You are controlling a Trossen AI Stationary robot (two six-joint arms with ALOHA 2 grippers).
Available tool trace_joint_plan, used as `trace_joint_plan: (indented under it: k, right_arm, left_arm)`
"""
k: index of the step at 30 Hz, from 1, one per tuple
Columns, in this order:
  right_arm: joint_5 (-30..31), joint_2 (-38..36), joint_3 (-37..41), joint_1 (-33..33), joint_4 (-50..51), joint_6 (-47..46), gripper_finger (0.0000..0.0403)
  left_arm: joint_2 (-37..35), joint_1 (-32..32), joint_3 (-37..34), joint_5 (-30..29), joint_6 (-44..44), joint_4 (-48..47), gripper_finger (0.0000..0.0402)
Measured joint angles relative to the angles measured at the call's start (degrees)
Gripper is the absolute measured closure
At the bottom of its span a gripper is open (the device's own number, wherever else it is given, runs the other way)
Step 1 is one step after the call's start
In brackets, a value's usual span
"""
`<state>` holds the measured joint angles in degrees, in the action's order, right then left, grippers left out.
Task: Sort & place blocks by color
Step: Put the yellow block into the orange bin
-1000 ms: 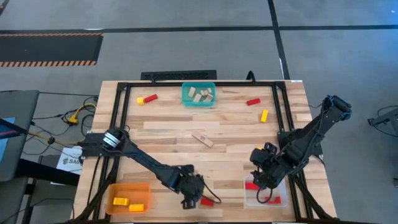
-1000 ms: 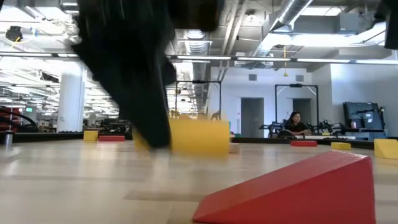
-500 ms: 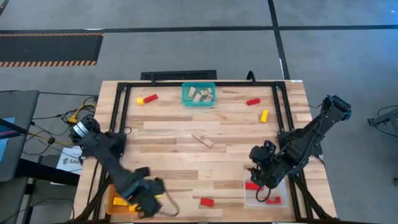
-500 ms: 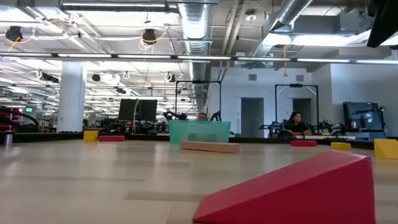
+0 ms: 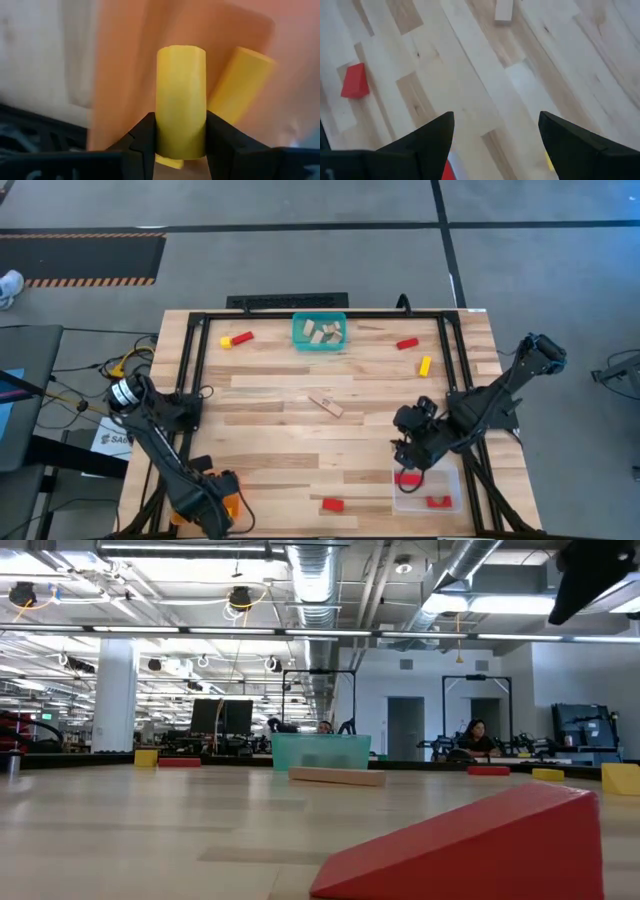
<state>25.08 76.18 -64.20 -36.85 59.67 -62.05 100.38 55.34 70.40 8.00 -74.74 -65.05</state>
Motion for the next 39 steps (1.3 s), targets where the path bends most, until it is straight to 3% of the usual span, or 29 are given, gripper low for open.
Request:
trace_joint_plan:
  k: [2,9,13,18,24,28,33,36,39]
  right_arm:
    - [-1.33,0.00,0.00,1.06,-0.64,1.62,0.0092]
    - [-3.91,0.00,0.00,2.96,-0.52,2.55,0.0092]
    - [-4.96,0.00,0.00,4.15,-0.50,2.54,0.0092]
    - [-5.57,0.00,0.00,7.19,1.57,-0.94,0.0092]
    - [-5.66,0.00,0.00,13.45,10.86,-12.52,0.0092]
    - [-5.60,0.00,0.00,18.80,18.41,-20.38,0.0092]
    - [-5.44,-0.17,1.79,29.68,24.98,-23.39,0.0092]
    - [-5.55,-2.28,6.65,38.29,21.17,-20.04,0.0092]
    - [-5.60,-4.49,12.83,46.76,11.15,-14.44,0.0092]
  left_arm:
    - [0.00,-0.64,-0.21,-0.97,-0.39,-0.34,0.0271]
    - [0.00,-4.18,2.64,0.85,7.02,-3.64,0.0076]
    - [-0.25,-6.82,5.35,1.03,14.52,-6.64,0.0019]
    - [-4.88,-10.68,7.17,-4.83,23.85,-8.40,0.0007]
    - [-15.50,-16.10,5.59,-23.11,29.65,-8.11,0.0010]
    - [-24.08,-20.93,0.63,-33.80,36.77,-0.05,0.0010]
    - [-34.65,-28.81,-11.37,-33.64,45.96,17.63,0.0010]
    - [-39.62,-33.18,-18.13,-30.26,47.72,26.94,0.0010]
    - [-43.44,-35.99,-22.48,-30.75,48.61,33.17,0.0010]
